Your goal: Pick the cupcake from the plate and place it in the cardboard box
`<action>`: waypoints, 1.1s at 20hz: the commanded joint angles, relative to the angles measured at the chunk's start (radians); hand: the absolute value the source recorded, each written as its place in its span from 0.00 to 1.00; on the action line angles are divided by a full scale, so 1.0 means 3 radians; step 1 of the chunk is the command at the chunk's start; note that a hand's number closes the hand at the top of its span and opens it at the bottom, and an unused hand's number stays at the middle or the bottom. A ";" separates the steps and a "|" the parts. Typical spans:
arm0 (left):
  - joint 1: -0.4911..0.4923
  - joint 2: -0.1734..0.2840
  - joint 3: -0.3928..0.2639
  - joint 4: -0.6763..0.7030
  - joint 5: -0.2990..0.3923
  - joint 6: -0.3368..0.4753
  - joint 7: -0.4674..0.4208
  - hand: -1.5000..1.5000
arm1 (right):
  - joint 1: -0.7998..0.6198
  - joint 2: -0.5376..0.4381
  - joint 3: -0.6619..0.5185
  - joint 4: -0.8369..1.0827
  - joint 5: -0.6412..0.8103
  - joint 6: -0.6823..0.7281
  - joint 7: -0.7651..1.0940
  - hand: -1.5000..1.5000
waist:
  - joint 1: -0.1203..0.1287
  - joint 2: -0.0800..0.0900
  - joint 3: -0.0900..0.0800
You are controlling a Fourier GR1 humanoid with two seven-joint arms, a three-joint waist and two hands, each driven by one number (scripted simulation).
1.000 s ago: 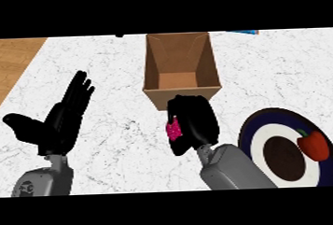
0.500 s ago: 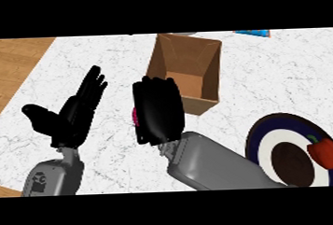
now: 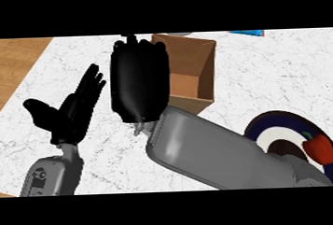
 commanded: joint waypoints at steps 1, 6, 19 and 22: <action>-0.0052 -0.0021 -0.0010 0.0001 -0.0029 0.0042 0.0021 0.50 | -0.0356 0.0033 -0.0067 0.0240 -0.0048 -0.0152 0.0786 1.00 | -0.0037 0.0007 0.0001; -0.0032 0.0008 0.0075 0.0076 -0.0003 0.0041 -0.0056 0.50 | -0.0579 0.0032 -0.0116 0.0539 -0.0188 -0.0245 0.0969 1.00 | -0.0109 0.0029 0.0001; 0.0051 0.0045 0.0145 -0.0035 -0.0004 0.0099 -0.0003 0.50 | -0.0909 0.0032 0.0031 0.1588 -0.0192 -0.0409 0.0893 1.00 | -0.0296 0.0034 0.0014; 0.0032 0.0116 0.0291 0.0065 0.0097 0.0022 -0.0131 0.50 | -0.0877 0.0032 0.0041 0.1765 -0.0290 -0.0471 0.0769 1.00 | -0.0345 0.0046 0.0014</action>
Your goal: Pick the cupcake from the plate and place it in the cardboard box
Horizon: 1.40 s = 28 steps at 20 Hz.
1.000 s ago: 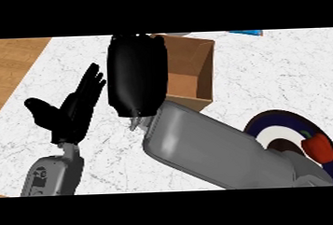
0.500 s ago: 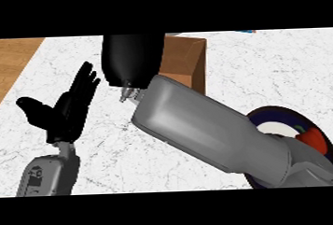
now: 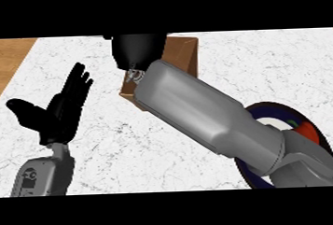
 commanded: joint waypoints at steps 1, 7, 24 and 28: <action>0.0105 0.0017 -0.0025 -0.0056 -0.0004 -0.0040 -0.0010 0.50 | 0.0000 0.0047 0.0051 0.0338 -0.0139 -0.0158 0.0519 1.00 | -0.0015 0.0007 0.0003; -0.0026 -0.0070 -0.0062 -0.0135 -0.0003 0.0058 0.0107 0.50 | 0.0215 0.0048 -0.0071 0.0827 -0.0763 0.0559 0.0122 1.00 | 0.0005 0.0031 0.0004; 0.0226 0.0001 0.0082 -0.0073 0.0026 0.0022 -0.0058 0.50 | 0.0067 0.0048 -0.0216 0.0702 -0.0466 -0.1714 -0.0385 0.00 | -0.0219 -0.0013 0.0013; 0.0234 0.0055 0.0127 -0.0111 0.0046 -0.0005 -0.0071 0.50 | 0.0115 0.0048 -0.0518 0.0402 -0.0626 -0.2256 -0.0265 0.00 | -0.0206 -0.0024 0.0016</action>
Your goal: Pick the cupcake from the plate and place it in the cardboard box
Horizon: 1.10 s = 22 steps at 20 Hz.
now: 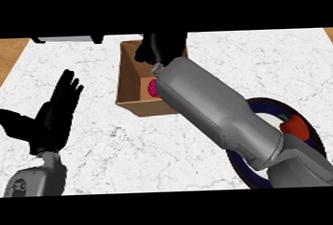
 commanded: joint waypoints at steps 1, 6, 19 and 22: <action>0.0057 0.0013 0.0039 0.0005 0.0018 -0.0014 -0.0057 0.50 | 0.0027 0.0028 -0.0330 -0.0278 -0.0075 -0.0848 0.0273 0.00 | -0.0063 -0.0017 0.0005; 0.0016 0.0028 0.0068 0.0058 0.0005 0.0013 -0.0028 0.50 | 0.0476 0.0028 -0.0327 -0.0639 -0.0171 -0.1480 0.0096 0.00 | -0.0092 -0.0012 0.0002; 0.0197 0.0004 0.0094 -0.0162 0.0005 0.0062 -0.0028 0.50 | 0.1642 0.0013 -0.0506 -0.1846 0.0559 -0.1580 -0.0107 0.00 | -0.0200 -0.0042 0.0000; 0.0242 -0.0018 0.0057 -0.0196 0.0000 0.0058 0.0033 0.50 | 0.2104 0.0027 -0.0430 -0.2106 0.0745 -0.1567 -0.0169 0.00 | -0.0189 -0.0034 0.0000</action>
